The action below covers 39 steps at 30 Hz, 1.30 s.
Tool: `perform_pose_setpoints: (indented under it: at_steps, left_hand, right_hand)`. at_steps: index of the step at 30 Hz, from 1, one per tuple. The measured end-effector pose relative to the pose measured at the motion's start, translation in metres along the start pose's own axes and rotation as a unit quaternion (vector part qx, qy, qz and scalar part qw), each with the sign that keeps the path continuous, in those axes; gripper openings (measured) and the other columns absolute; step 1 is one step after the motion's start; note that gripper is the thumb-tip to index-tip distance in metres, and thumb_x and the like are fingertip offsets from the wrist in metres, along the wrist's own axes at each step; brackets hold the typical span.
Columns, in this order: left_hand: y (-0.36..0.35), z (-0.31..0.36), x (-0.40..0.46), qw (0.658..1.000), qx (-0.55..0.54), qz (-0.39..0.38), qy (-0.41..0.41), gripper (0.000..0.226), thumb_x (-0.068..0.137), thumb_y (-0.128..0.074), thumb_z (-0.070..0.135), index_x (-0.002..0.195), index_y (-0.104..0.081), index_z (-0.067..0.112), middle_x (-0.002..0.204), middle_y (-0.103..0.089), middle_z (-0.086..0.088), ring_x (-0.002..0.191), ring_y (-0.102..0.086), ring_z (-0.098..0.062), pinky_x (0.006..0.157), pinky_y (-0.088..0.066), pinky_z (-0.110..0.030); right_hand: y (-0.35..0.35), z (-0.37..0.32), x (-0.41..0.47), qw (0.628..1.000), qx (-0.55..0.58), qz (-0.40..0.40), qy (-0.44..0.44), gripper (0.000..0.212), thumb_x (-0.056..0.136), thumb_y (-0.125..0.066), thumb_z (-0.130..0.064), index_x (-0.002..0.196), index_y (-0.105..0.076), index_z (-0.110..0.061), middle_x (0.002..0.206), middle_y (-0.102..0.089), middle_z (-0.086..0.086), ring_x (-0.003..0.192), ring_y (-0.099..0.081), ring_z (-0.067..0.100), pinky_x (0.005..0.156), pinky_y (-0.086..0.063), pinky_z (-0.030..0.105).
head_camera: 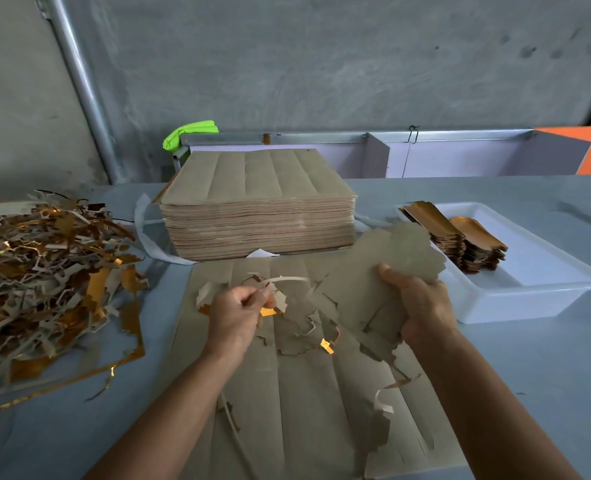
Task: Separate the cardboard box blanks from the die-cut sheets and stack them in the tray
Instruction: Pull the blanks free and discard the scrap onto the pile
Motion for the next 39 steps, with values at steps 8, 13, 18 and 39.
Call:
perform_pose_setpoints:
  at_steps: [8,13,18,39]
  left_hand:
    - [-0.03,0.013,-0.02,0.986,-0.053,-0.134,0.088,0.025,0.083,-0.07,0.022,0.09,-0.065,-0.002,0.064,-0.057,-0.003,0.04,-0.037,-0.007,0.04,-0.03,-0.017]
    - [-0.02,0.008,-0.014,0.989,-0.027,-0.112,0.093,0.011,0.085,-0.066,0.008,0.075,-0.063,0.006,0.052,-0.061,0.001,0.034,-0.038,-0.002,0.038,-0.032,-0.015]
    - [0.018,-0.002,0.002,0.994,0.094,-0.011,0.053,0.006,0.088,-0.064,0.013,0.082,-0.066,0.014,0.061,-0.065,-0.001,0.052,-0.052,-0.012,0.048,-0.044,-0.026]
    - [0.018,-0.036,0.033,0.842,0.494,-0.212,0.046,0.107,0.069,-0.076,0.053,0.15,-0.008,0.034,0.157,0.001,-0.014,0.144,-0.01,-0.034,0.115,-0.021,-0.048]
  right_hand:
    - [-0.016,0.016,-0.008,0.999,-0.004,-0.042,-0.001,0.025,0.075,-0.078,-0.018,0.088,-0.057,-0.022,0.083,-0.067,-0.002,0.075,-0.064,0.017,0.05,-0.048,0.031]
    - [-0.006,0.01,-0.002,0.999,0.001,0.038,0.031,0.028,0.078,-0.076,-0.017,0.1,-0.059,-0.017,0.094,-0.066,0.003,0.082,-0.063,0.02,0.069,-0.054,0.041]
    - [0.019,-0.005,0.007,0.989,0.021,0.129,0.064,0.021,0.081,-0.073,-0.019,0.092,-0.055,-0.019,0.087,-0.061,-0.002,0.086,-0.061,0.025,0.064,-0.051,0.041]
    - [0.024,0.014,0.002,0.995,-0.02,0.084,0.047,0.026,0.083,-0.071,-0.023,0.101,-0.051,-0.022,0.087,-0.057,-0.007,0.081,-0.055,0.016,0.052,-0.042,0.031]
Point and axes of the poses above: each hand's wrist, its own x-axis towards the middle knuckle, its own y-axis out of the back of the hand, z = x × y, the point moved 2 cm from there along x, towards the middle knuckle
